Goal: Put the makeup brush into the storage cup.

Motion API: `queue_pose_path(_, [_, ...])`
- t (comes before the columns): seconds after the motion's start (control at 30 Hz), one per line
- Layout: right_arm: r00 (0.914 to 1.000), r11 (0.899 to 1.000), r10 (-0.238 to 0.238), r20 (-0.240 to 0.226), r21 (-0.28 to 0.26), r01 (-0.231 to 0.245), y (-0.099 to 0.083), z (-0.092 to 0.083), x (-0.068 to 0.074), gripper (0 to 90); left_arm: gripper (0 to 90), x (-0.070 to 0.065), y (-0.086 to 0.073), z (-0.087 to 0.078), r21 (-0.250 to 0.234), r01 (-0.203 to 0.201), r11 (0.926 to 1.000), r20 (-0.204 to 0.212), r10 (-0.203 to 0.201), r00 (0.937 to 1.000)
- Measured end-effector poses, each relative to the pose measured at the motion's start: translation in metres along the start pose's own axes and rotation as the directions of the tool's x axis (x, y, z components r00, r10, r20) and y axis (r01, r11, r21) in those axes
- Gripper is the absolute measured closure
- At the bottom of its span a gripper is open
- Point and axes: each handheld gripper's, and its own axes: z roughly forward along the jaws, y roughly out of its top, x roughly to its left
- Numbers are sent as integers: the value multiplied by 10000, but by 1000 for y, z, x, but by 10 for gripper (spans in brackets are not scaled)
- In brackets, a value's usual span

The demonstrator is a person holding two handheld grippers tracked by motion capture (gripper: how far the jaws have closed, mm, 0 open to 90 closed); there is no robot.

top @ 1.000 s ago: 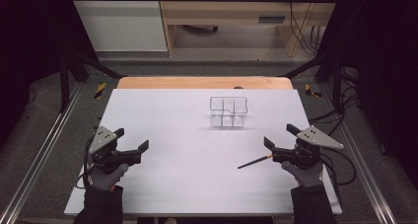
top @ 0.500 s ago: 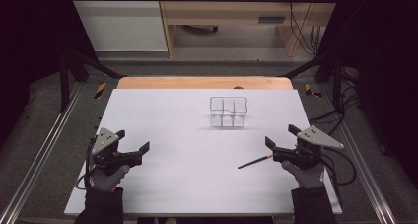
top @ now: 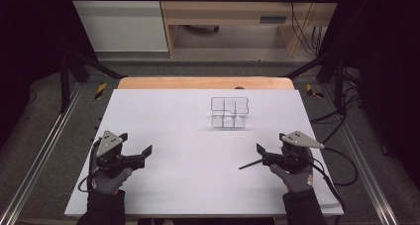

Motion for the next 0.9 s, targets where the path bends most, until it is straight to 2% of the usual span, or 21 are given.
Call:
queue_pose_path(0.17, [9996,9986,-62,274,531,48,-10,10,7,126,38,1,-2,-1,19,23,10000,11,-23,10000])
queue_pose_path(0.53, [9984,9920,-58,571,1261,-14,-24,26,19,132,39,1,-3,-1,35,17,10000,-3,-17,10000])
queue_pose_path(0.9, [9946,9868,173,1027,1585,-335,-32,34,24,136,40,2,-3,-2,15,37,10000,0,-37,10000])
